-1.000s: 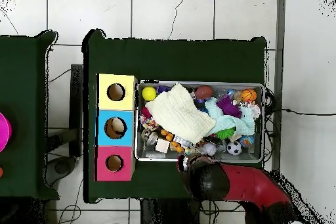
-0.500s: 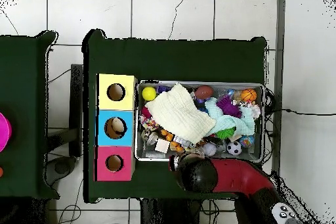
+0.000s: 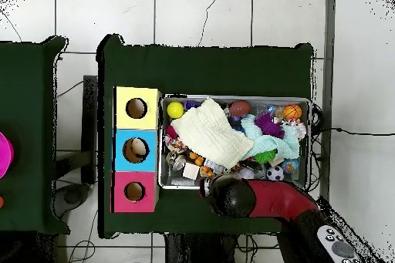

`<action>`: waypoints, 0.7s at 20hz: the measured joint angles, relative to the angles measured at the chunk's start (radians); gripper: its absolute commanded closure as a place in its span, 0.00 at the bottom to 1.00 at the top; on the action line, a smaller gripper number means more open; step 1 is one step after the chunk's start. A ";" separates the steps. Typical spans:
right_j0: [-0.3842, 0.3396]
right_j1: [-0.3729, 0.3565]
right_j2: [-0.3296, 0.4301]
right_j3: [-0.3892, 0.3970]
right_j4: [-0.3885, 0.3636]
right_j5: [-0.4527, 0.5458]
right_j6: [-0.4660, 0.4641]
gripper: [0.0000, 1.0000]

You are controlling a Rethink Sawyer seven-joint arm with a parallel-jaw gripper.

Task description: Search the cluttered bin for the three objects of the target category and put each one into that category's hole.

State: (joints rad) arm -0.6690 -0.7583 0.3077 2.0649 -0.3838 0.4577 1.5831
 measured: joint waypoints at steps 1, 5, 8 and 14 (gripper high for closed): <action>-0.001 0.000 0.000 -0.002 0.000 0.000 0.000 0.00; -0.019 0.000 0.001 -0.016 0.000 0.001 0.000 0.00; -0.036 0.000 0.004 -0.037 0.000 0.010 0.000 0.00; -0.049 -0.001 0.007 -0.073 0.000 0.039 0.000 0.00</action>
State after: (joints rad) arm -0.7182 -0.7597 0.3146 1.9920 -0.3842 0.4965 1.5831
